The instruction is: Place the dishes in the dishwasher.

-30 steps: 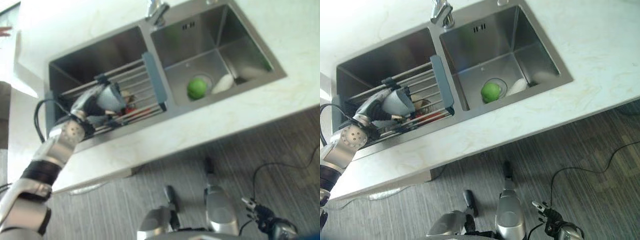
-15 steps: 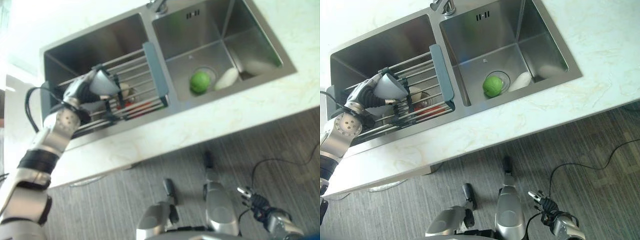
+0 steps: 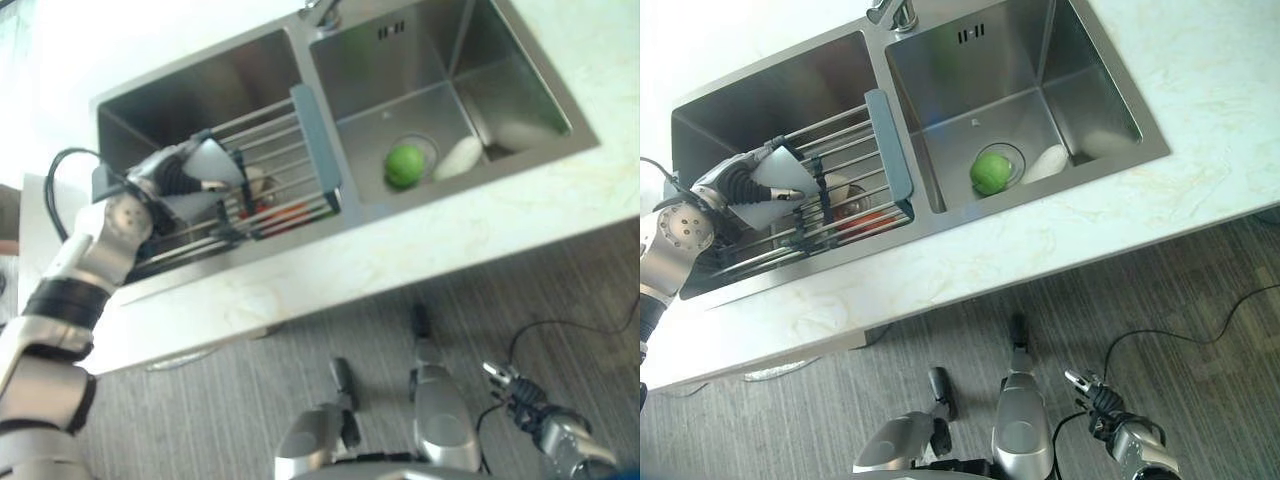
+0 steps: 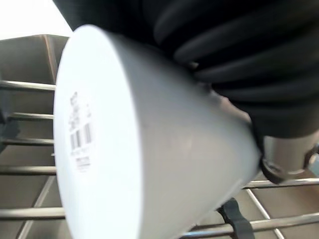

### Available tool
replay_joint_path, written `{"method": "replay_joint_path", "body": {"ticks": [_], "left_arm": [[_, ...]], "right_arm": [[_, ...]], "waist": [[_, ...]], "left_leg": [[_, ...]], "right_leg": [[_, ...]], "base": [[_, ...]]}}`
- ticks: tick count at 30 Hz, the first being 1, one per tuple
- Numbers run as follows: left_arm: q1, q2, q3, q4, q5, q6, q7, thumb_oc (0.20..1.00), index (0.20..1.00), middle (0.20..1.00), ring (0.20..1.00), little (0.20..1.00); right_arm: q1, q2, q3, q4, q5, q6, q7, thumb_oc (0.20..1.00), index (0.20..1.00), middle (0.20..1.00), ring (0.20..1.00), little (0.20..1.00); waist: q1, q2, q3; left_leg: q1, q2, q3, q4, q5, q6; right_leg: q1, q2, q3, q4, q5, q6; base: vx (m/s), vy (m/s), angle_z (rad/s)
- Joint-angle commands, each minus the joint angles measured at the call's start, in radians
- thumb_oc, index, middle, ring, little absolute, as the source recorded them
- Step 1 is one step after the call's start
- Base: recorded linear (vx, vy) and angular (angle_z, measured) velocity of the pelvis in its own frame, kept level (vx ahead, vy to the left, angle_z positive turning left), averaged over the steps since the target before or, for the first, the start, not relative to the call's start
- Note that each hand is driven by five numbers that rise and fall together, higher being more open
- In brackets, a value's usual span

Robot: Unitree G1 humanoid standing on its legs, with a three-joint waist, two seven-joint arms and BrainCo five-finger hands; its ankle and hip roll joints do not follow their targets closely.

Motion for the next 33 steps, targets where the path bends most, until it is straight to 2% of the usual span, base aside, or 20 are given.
{"method": "replay_joint_path", "body": {"ticks": [1, 8, 14, 20, 24, 26, 28, 30, 33], "left_arm": [[0.061, 0.039, -0.050, 0.015, -0.013, -0.042, -0.013, 0.200, 0.200, 0.200, 0.200, 0.200], [0.099, 0.068, 0.070, -0.153, 0.047, -0.107, 0.098, 0.200, 0.200, 0.200, 0.200, 0.200], [0.168, 0.102, 0.152, -0.273, 0.110, -0.120, 0.089, 0.200, 0.200, 0.200, 0.200, 0.200], [0.231, 0.143, 0.222, -0.366, 0.102, -0.114, 0.064, 0.200, 0.200, 0.200, 0.200, 0.200], [0.264, 0.169, 0.281, -0.419, 0.067, -0.116, 0.149, 0.200, 0.200, 0.200, 0.200, 0.200], [0.305, 0.178, 0.344, -0.446, 0.030, -0.132, 0.216, 0.200, 0.200, 0.200, 0.200, 0.200], [0.390, 0.152, 0.438, -0.479, -0.023, -0.149, 0.298, 0.200, 0.200, 0.200, 0.200, 0.200], [0.470, 0.092, 0.502, -0.504, -0.058, -0.176, 0.373, 0.200, 0.200, 0.200, 0.200, 0.200], [0.615, -0.071, 0.578, -0.547, -0.115, -0.263, 0.481, 0.200, 0.200, 0.200, 0.200, 0.200]], "right_arm": [[0.002, 0.014, -0.010, 0.037, 0.020, -0.026, 0.003, 1.000, 1.000, 1.000, 1.000, 1.000], [0.043, 0.056, -0.019, 0.065, 0.000, -0.041, -0.012, 1.000, 1.000, 1.000, 1.000, 1.000], [0.072, 0.075, -0.040, 0.101, -0.027, -0.020, -0.032, 1.000, 1.000, 1.000, 1.000, 1.000], [0.097, 0.096, -0.074, 0.184, -0.078, -0.007, -0.027, 1.000, 1.000, 1.000, 1.000, 1.000], [0.103, 0.108, -0.089, 0.227, -0.103, -0.011, -0.021, 1.000, 1.000, 1.000, 1.000, 1.000], [0.108, 0.112, -0.096, 0.248, -0.124, -0.013, -0.012, 1.000, 1.000, 1.000, 1.000, 1.000], [0.109, 0.121, -0.104, 0.266, -0.161, -0.015, -0.001, 1.000, 1.000, 1.000, 1.000, 1.000], [0.109, 0.131, -0.100, 0.274, -0.187, -0.016, 0.001, 1.000, 1.000, 1.000, 1.000, 1.000], [0.099, 0.150, -0.074, 0.267, -0.218, -0.025, 0.011, 1.000, 1.000, 1.000, 1.000, 1.000]], "waist": [[0.005, -0.022, -0.025], [0.033, -0.016, -0.084], [0.058, -0.005, -0.161], [0.087, 0.003, -0.248], [0.106, 0.004, -0.286], [0.123, 0.001, -0.303], [0.147, -0.005, -0.317], [0.165, -0.010, -0.327], [0.202, -0.022, -0.338]], "left_leg": [[-0.137, -0.007, -0.059, 0.032, 0.032, 0.015], [-0.094, -0.010, -0.061, 0.016, 0.025, 0.015], [-0.049, -0.008, -0.054, 0.013, 0.014, 0.012], [0.007, -0.005, -0.051, 0.010, -0.004, 0.012], [0.033, -0.001, -0.056, 0.012, -0.014, 0.011], [0.046, 0.005, -0.064, 0.015, -0.018, 0.011], [0.057, 0.013, -0.080, 0.024, -0.021, 0.010], [0.060, 0.021, -0.094, 0.033, -0.025, 0.008], [0.059, 0.036, -0.133, 0.050, -0.028, -0.001]], "right_leg": [[0.063, -0.045, -0.013, 0.093, -0.178, 0.104], [0.118, -0.045, -0.062, 0.078, -0.190, 0.103], [0.180, -0.045, -0.108, 0.070, -0.209, 0.102], [0.251, -0.041, -0.147, 0.060, -0.231, 0.102], [0.286, -0.033, -0.160, 0.059, -0.251, 0.095], [0.305, -0.027, -0.165, 0.062, -0.266, 0.089], [0.323, -0.018, -0.171, 0.073, -0.285, 0.077], [0.333, -0.008, -0.174, 0.081, -0.302, 0.066], [0.348, 0.018, -0.173, 0.084, -0.326, 0.040]], "base": [[0.00, -0.013, 0.06], [0.01, -0.021, 0.12], [0.03, -0.007, 0.18], [0.07, -0.025, 0.14], [0.04, -0.039, 0.12], [0.02, -0.085, 0.05], [-0.01, -0.135, 0.06], [-0.03, -0.151, 0.19], [-0.04, -0.216, 0.23]]}}
